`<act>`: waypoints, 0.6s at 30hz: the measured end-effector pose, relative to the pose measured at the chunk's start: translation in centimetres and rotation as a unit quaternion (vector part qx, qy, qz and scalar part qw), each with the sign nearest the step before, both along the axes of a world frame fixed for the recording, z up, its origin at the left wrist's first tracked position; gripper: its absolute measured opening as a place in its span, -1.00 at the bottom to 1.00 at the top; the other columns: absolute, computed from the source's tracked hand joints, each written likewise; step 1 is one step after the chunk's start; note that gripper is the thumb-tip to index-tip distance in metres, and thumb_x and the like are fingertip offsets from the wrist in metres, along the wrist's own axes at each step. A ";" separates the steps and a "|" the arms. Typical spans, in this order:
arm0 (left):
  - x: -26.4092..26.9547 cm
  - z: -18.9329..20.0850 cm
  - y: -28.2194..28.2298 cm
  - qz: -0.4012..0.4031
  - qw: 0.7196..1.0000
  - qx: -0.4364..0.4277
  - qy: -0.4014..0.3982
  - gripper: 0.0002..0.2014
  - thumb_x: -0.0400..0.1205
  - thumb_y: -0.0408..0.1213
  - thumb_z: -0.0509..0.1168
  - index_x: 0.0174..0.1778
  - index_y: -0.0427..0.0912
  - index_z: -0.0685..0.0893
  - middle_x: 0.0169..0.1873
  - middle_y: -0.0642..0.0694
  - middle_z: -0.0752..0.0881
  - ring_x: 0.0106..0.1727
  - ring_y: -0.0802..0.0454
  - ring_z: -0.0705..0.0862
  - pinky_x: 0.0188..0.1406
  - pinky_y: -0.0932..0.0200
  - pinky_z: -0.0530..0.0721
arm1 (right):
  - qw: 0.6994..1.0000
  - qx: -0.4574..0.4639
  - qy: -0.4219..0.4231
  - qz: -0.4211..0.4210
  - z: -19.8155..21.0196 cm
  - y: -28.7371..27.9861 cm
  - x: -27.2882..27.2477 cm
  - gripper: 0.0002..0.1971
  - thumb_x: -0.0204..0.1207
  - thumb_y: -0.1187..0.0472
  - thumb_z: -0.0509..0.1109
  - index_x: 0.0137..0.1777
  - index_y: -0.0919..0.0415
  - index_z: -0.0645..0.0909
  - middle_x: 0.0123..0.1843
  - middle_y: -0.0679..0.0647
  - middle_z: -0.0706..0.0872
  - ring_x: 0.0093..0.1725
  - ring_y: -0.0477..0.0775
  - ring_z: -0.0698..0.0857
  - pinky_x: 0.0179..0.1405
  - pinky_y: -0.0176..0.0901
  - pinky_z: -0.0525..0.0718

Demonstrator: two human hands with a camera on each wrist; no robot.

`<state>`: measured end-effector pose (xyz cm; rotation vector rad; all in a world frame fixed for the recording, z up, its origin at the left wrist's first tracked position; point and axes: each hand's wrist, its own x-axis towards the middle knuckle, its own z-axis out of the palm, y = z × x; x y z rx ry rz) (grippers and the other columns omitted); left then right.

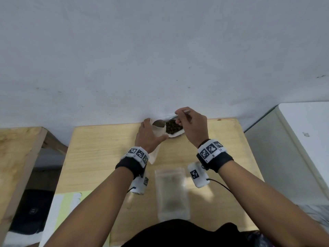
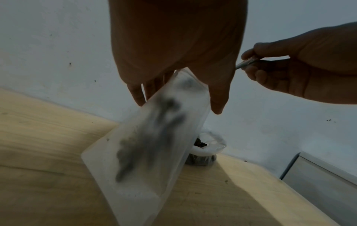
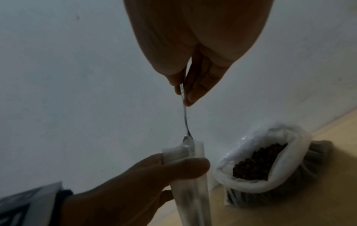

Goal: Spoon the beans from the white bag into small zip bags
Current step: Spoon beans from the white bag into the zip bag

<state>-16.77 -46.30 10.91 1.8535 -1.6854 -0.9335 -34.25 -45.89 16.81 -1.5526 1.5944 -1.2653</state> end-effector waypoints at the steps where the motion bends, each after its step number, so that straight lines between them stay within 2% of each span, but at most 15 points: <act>1: 0.1 0.0 0.0 0.002 1.000 0.003 -0.001 -0.04 0.39 0.06 0.57 0.59 -0.21 0.23 0.50 -0.19 0.41 0.49 -0.18 0.44 0.43 -0.19 0.51 | 1.000 -0.004 0.002 -0.012 0.0 -0.1 -0.3 -0.84 0.65 0.16 0.36 -0.06 0.15 0.76 -0.32 -0.02 0.81 -0.29 -0.16 0.79 -0.13 -0.22 0.77; 5: 0.8 -0.4 -0.1 0.013 1.000 0.012 0.000 -0.05 0.40 0.03 0.57 0.60 -0.21 0.22 0.51 -0.18 0.39 0.50 -0.18 0.42 0.45 -0.19 0.49 | 0.990 0.045 -0.061 -0.118 -0.5 -0.8 -2.0 -0.83 0.63 0.16 0.32 -0.13 0.02 0.73 -0.32 -0.06 0.80 -0.28 -0.13 0.78 -0.06 -0.13 0.77; 7: 1.1 -0.6 -0.1 0.019 1.000 0.013 0.002 -0.06 0.41 0.02 0.57 0.59 -0.20 0.22 0.50 -0.18 0.40 0.49 -0.17 0.42 0.44 -0.17 0.50 | 0.983 0.061 -0.065 -0.159 -1.7 -0.9 -2.9 -0.83 0.63 0.14 0.32 -0.12 0.01 0.74 -0.31 -0.05 0.81 -0.24 -0.09 0.80 0.01 -0.05 0.78; 9: 1.4 -0.7 -0.2 0.021 1.000 0.009 0.007 -0.07 0.40 0.02 0.57 0.58 -0.18 0.23 0.46 -0.16 0.42 0.45 -0.15 0.45 0.39 -0.16 0.53 | 0.983 0.058 -0.035 -0.168 -3.2 -0.7 -3.6 -0.83 0.64 0.10 0.32 -0.08 0.03 0.75 -0.28 -0.03 0.82 -0.20 -0.02 0.82 0.02 0.02 0.77; 14: 2.2 -1.0 -0.5 0.020 0.999 0.007 0.023 -0.08 0.38 0.02 0.59 0.55 -0.13 0.25 0.41 -0.11 0.45 0.40 -0.10 0.48 0.33 -0.11 0.58 | 0.987 0.054 -0.010 -0.154 -6.4 -0.3 -4.0 -0.80 0.66 0.04 0.34 -0.02 0.08 0.76 -0.30 0.06 0.81 -0.24 0.08 0.82 -0.07 0.02 0.78; 15: 2.3 -1.0 -0.6 0.017 0.999 0.010 0.029 -0.08 0.38 0.02 0.59 0.56 -0.13 0.25 0.42 -0.11 0.45 0.40 -0.10 0.48 0.32 -0.08 0.58 | 0.987 0.059 -0.004 -0.151 -6.9 -0.4 -3.9 -0.80 0.66 0.04 0.33 -0.02 0.08 0.76 -0.31 0.04 0.81 -0.24 0.07 0.82 -0.08 -0.02 0.77; 18: 2.6 -1.1 -0.7 -0.005 0.999 0.024 0.040 -0.07 0.38 0.02 0.59 0.58 -0.12 0.25 0.42 -0.10 0.45 0.39 -0.08 0.50 0.29 -0.03 0.58 | 0.983 0.101 0.004 -0.152 -7.6 -0.9 -3.3 -0.79 0.66 0.09 0.32 -0.06 0.13 0.76 -0.37 -0.04 0.78 -0.22 0.04 0.81 -0.11 -0.35 0.67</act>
